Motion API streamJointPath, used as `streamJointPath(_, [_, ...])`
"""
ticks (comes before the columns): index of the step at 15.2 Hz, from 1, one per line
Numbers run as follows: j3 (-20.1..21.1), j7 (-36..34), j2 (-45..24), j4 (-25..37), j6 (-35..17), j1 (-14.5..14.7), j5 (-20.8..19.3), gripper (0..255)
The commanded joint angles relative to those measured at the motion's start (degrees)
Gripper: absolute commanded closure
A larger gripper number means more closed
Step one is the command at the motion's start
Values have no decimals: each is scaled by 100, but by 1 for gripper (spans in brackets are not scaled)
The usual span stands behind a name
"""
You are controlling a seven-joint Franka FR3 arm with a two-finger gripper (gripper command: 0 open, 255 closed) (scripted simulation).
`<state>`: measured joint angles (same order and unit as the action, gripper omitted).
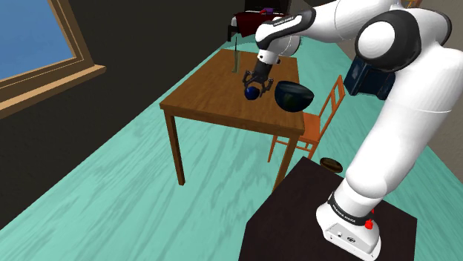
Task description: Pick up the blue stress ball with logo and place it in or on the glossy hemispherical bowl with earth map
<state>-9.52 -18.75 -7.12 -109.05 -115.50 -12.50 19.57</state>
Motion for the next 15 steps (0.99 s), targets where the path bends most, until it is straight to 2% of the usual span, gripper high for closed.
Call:
streamJointPath(1, [-4, -54, 38, 110, 140, 0, -29, 255])
streamJointPath(15, [-31, -357, 217, 950, 1116, -20, -172, 255])
